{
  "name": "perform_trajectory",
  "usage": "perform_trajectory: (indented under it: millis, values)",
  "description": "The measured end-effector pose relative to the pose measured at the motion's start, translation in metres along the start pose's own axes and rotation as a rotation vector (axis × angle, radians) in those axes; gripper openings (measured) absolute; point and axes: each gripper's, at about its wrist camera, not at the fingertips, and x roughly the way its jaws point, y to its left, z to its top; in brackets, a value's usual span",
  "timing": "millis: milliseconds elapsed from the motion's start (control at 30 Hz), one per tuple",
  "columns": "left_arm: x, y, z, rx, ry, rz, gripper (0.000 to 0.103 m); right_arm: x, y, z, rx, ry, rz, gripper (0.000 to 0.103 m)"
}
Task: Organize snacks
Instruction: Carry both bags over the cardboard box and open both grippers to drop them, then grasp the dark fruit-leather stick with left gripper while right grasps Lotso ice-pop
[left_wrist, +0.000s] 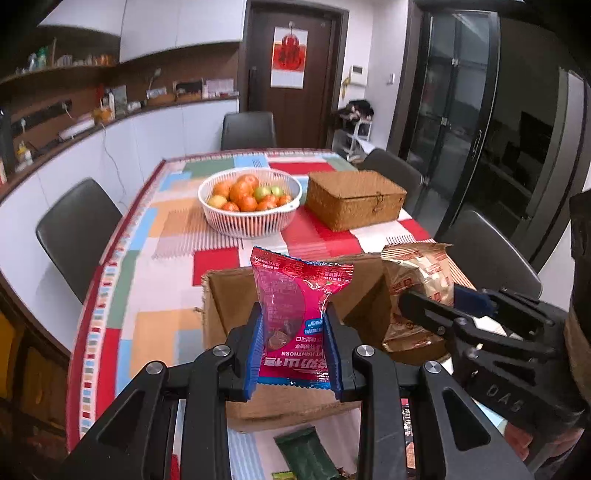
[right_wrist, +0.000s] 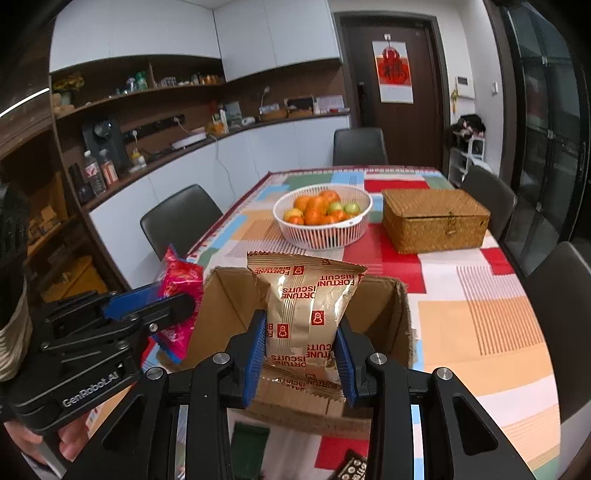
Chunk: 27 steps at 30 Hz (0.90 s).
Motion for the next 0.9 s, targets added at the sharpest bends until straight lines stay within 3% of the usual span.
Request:
perform_trajectory:
  millis: [100,167,233,400,900]
  values:
    - [0.012,0.000,0.004,0.001,0.034,0.001,0.030,0.015,-0.005,0.001,0.007,0.032,-0.009,0.036]
    - [0.016,0.002,0.005,-0.007,0.038,0.030,0.041,0.022,-0.006,0.000,0.006,0.048,-0.016,0.036]
    - [0.015,0.006,0.004,-0.021,0.032,0.040,0.051,0.028,-0.008,0.000,0.011,0.067,-0.014,0.043]
    - [-0.013,0.006,-0.014,-0.006,-0.023,0.093,0.060,0.021,-0.009,-0.005,0.007,0.059,-0.071,0.053]
    - [-0.089,0.011,-0.084,0.013,-0.098,0.128,0.061,-0.054,0.035,-0.064,-0.026,-0.034,-0.066,0.054]
